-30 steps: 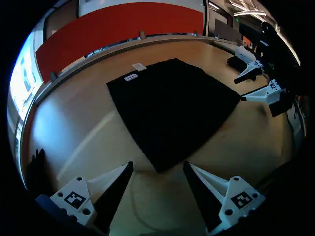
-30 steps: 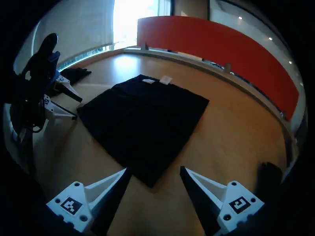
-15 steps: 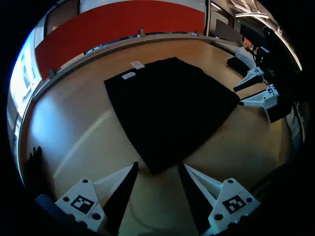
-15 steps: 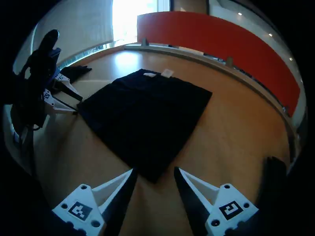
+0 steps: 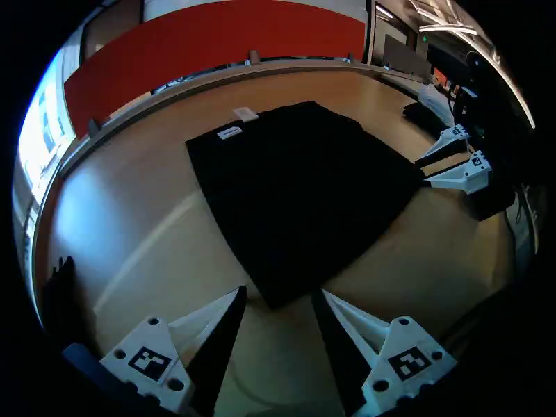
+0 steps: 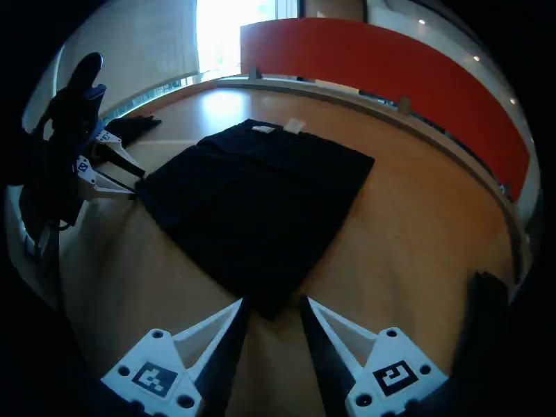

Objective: Fold towel

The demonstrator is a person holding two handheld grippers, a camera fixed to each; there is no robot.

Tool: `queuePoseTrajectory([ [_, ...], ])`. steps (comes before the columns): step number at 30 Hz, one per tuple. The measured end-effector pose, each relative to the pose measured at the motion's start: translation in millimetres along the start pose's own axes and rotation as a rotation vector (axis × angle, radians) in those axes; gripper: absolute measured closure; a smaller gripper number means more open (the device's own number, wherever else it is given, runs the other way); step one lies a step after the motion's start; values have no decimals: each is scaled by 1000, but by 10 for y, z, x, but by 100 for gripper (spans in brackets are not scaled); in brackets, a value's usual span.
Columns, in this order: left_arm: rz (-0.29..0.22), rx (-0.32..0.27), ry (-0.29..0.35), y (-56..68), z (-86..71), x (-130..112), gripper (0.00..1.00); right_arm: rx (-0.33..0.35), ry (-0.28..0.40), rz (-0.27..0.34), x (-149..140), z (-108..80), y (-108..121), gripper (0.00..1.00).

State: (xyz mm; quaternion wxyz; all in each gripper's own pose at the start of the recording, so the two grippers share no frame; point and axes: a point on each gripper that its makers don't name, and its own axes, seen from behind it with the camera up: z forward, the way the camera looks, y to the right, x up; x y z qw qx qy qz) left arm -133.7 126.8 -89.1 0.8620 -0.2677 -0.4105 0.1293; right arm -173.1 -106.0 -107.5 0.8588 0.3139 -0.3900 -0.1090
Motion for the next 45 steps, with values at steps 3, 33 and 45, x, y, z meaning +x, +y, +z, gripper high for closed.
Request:
queuePoseTrajectory([
  [3, -5, 5, 0, -10, 2, 4, 43, 0, 0, -1, -1, 0, 2, 57],
  [33, -48, 32, 10, 14, -38, 77, 90, 2, 14, 37, 84, -49, -83, 89],
  [45, -81, 32, 31, 42, -240, 212, 90, -3, 70, 66, 319, -285, -84, 89],
])
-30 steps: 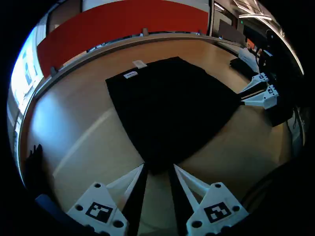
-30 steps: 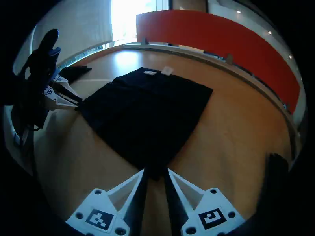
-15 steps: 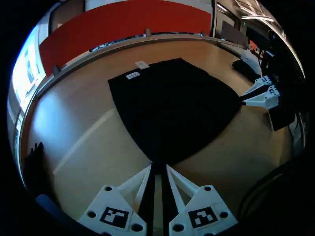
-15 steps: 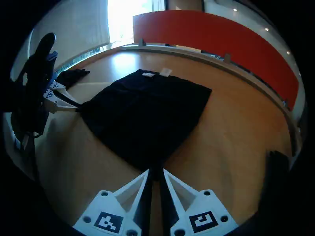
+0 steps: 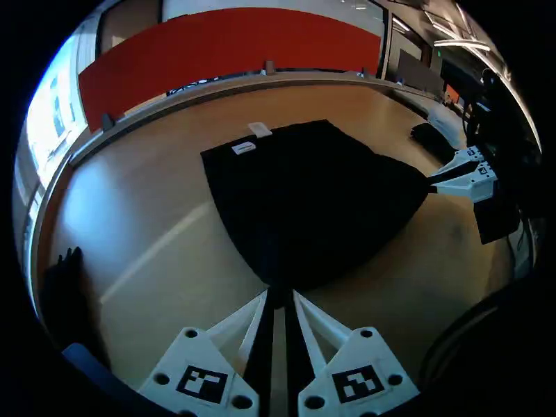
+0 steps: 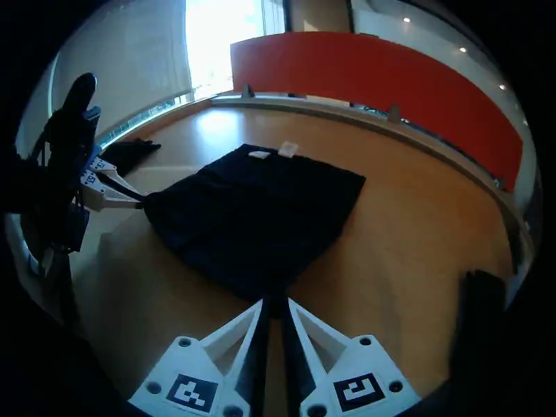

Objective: Fold towel

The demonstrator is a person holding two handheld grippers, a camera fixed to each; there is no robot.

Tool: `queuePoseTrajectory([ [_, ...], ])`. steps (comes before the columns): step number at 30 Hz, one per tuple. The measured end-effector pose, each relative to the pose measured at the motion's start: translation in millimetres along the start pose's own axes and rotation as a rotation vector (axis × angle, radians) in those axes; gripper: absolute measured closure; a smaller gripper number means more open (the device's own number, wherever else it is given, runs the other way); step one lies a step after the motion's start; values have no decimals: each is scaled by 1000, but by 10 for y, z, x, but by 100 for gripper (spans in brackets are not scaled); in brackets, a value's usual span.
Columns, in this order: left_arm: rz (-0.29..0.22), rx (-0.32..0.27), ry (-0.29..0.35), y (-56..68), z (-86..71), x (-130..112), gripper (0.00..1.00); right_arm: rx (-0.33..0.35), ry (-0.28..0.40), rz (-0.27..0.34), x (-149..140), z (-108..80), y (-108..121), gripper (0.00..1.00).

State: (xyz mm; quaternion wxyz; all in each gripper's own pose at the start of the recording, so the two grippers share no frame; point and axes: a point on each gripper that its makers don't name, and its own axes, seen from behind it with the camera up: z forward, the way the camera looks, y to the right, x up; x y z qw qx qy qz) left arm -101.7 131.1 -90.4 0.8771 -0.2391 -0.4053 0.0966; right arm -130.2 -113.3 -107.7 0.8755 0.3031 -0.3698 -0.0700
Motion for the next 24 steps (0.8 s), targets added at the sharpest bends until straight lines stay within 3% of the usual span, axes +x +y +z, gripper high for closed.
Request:
queuePoseTrajectory([
  [24, -83, -20, -15, 279, -782, 215, 90, 16, 88, 2, 584, -859, -210, 89],
])
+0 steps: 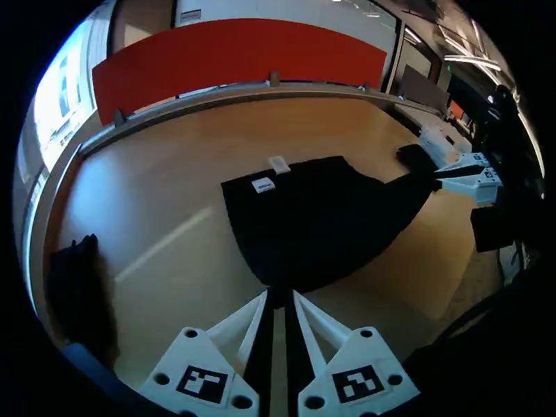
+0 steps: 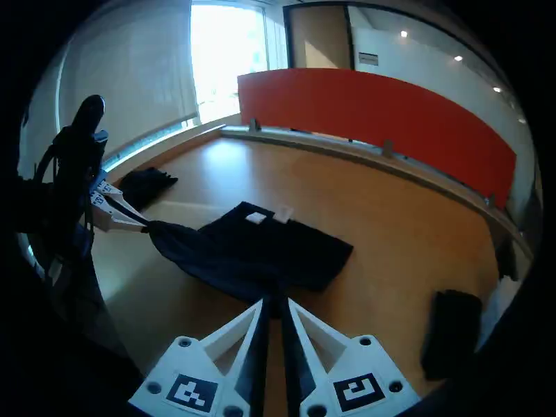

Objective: Fold towel

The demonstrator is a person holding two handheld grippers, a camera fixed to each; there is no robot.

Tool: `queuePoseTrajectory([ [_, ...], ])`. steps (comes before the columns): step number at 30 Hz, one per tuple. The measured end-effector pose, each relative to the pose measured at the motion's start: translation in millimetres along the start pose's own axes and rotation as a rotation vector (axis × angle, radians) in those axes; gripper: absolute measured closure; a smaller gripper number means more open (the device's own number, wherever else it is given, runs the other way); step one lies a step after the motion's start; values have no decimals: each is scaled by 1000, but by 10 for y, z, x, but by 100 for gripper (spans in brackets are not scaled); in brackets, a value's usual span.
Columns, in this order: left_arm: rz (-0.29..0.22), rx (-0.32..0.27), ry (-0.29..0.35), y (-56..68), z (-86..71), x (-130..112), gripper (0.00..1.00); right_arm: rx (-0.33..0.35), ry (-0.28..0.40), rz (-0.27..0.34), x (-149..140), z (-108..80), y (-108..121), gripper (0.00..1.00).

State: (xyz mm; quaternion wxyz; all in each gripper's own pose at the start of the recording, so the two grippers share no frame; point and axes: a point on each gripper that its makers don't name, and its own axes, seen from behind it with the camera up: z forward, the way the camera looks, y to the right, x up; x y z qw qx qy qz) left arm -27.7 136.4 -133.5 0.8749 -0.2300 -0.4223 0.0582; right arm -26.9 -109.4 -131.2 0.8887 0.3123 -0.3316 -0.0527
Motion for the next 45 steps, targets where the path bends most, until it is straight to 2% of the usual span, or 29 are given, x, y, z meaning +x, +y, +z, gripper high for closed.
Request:
queuePoseTrajectory([
  [8, -13, -19, -6, 105, -214, -16, 90, 10, -15, 1, -6, -179, -81, 89],
  [11, -21, -24, -8, 125, -247, -35, 90, 11, -19, 3, -11, -207, -94, 89],
  [17, -33, -25, -12, 135, -225, -67, 90, 10, -34, 4, -48, -199, -95, 89],
  [23, -31, -25, -5, 117, -186, -1, 90, 4, -42, -1, -23, -156, -44, 89],
  [32, -32, -19, 10, 11, -1, 191, 90, -10, -54, 16, 48, 32, 107, 89],
  [45, -64, -16, 1, -138, 461, 390, 90, -34, -101, 62, 42, 465, 411, 89],
])
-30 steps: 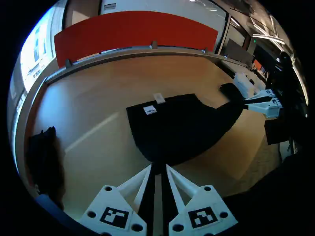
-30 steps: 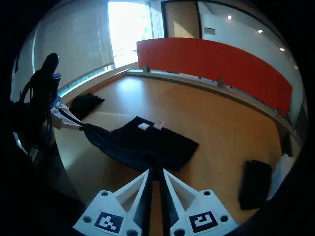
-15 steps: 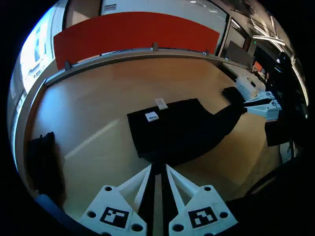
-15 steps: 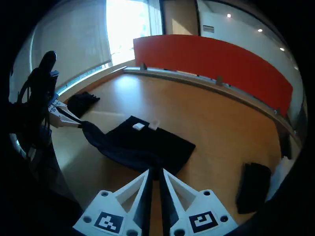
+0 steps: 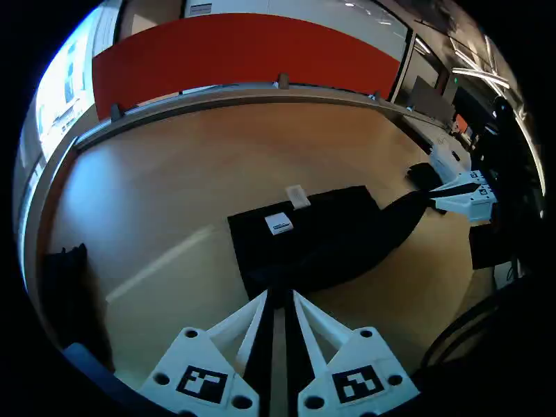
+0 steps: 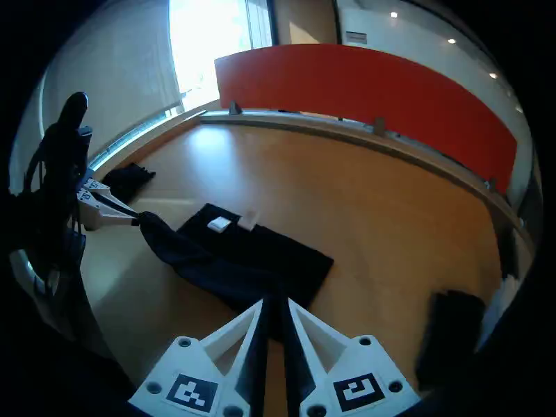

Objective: Fold towel

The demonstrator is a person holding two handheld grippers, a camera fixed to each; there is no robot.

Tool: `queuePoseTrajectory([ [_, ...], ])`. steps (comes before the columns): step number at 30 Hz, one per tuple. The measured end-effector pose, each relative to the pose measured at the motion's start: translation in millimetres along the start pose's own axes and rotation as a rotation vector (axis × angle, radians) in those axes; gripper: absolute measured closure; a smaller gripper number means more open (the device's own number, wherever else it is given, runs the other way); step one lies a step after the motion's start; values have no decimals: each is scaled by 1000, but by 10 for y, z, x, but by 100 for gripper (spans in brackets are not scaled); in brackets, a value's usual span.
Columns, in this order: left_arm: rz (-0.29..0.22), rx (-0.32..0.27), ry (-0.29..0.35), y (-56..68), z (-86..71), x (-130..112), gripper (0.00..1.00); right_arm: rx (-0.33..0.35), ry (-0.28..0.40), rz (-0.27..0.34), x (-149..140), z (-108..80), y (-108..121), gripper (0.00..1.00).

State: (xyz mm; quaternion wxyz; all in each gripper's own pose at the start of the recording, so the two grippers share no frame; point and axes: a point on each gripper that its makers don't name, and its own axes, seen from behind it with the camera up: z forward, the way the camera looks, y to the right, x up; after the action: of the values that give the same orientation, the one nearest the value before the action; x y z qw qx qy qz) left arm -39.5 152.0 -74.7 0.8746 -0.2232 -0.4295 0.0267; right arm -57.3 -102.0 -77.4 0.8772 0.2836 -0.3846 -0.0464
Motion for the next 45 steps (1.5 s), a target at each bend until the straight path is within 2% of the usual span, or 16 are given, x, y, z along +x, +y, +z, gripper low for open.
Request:
queuePoseTrajectory([
  [20, -32, 20, -50, -256, 513, 83, 90, -19, -58, 77, -67, 500, 194, 89],
  [30, 8, 26, -57, -379, 719, 195, 88, -44, -68, 102, -70, 699, 265, 89],
  [35, 27, 14, -66, -400, 800, 207, 86, -59, -73, 101, -86, 774, 301, 88],
  [41, 15, -8, -62, -417, 871, 252, 82, -84, -77, 95, -93, 846, 349, 88],
  [45, 26, 0, -63, -472, 912, 269, 78, -100, -83, 85, -94, 879, 378, 86],
])
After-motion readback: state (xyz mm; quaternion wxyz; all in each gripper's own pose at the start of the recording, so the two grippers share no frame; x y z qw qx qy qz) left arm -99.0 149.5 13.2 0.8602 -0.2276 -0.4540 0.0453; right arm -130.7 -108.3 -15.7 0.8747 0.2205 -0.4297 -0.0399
